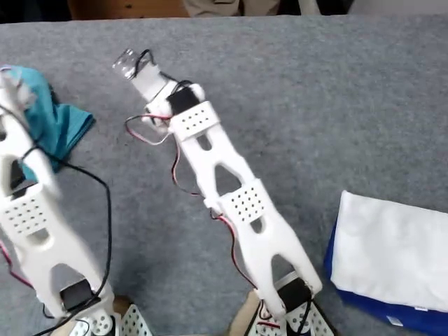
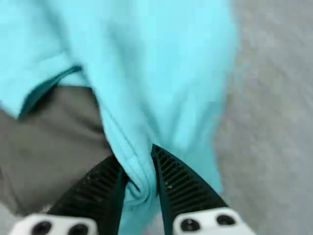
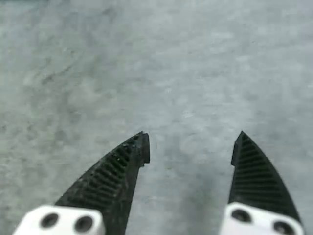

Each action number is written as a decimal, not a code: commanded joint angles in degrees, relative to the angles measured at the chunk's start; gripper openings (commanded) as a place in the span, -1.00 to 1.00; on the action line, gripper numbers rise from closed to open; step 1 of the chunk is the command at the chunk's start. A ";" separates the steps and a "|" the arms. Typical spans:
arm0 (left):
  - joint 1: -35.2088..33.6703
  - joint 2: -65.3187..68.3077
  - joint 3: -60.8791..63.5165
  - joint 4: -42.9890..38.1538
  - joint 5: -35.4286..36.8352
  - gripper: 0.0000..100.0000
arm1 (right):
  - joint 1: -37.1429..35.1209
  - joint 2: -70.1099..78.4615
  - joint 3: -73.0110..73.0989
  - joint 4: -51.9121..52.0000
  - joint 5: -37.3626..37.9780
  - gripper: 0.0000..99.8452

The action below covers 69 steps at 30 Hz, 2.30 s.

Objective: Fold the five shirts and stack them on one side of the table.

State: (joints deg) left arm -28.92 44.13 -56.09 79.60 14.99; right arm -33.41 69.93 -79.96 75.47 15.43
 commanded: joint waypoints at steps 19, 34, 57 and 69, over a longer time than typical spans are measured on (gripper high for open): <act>15.82 -5.58 -7.56 21.36 -0.88 -0.78 | 5.85 -2.51 -15.16 8.44 0.18 -0.45; -5.36 -17.80 19.87 18.99 -14.42 -0.24 | -8.84 4.00 -15.34 8.53 -0.53 -0.46; -9.23 0.66 18.90 6.15 -5.98 -0.96 | -14.90 10.77 -15.43 -8.26 -11.60 -1.00; -19.96 2.15 7.21 6.42 -6.07 -0.96 | -8.13 9.98 -15.60 -9.67 -11.69 -0.99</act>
State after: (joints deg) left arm -44.84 47.12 -43.52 86.46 8.22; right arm -43.60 81.19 -92.88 67.38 4.09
